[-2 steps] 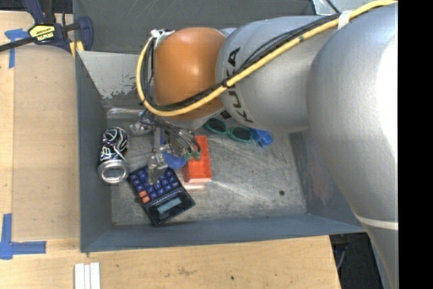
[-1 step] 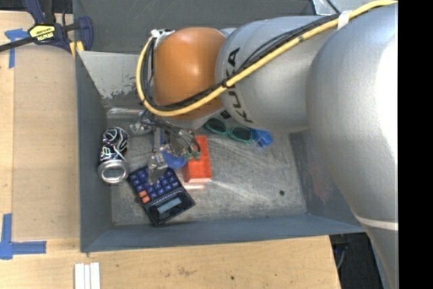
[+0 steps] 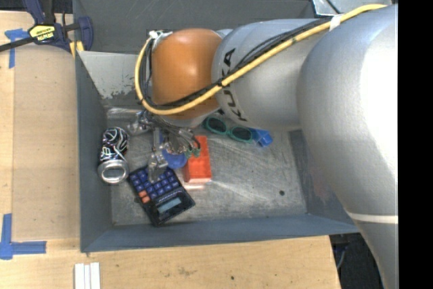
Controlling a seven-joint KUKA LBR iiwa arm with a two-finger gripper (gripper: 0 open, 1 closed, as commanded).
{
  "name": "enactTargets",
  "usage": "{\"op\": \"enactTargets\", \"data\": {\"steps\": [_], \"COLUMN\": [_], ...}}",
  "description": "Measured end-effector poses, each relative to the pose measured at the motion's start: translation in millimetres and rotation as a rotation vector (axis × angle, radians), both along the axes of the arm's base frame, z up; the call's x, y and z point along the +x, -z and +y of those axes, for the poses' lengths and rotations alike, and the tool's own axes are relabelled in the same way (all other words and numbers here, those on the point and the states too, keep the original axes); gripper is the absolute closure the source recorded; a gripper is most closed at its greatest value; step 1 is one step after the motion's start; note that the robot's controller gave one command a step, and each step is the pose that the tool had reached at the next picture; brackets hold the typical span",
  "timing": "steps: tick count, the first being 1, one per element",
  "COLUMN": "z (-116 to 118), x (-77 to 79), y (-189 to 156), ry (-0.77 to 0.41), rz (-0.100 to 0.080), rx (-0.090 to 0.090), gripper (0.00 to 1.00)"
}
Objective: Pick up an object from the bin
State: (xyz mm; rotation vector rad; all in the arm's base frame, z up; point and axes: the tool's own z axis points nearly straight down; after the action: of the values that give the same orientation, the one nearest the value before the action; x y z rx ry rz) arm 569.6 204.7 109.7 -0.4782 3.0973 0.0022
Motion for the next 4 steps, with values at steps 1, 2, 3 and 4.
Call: {"op": "enactTargets", "data": {"steps": [1,2,3,4], "z": [11,11,20,21], "x": [-4.8,-4.8,9.9,11.6], "y": [21,21,30,32], "ry": [-0.185,-0.185,-0.18,-0.183], "rz": [0.001,0.001,0.014,0.005], "rx": [-0.004,-0.004,-0.007,-0.004], "gripper": [1.0,1.0,1.0,1.0]}}
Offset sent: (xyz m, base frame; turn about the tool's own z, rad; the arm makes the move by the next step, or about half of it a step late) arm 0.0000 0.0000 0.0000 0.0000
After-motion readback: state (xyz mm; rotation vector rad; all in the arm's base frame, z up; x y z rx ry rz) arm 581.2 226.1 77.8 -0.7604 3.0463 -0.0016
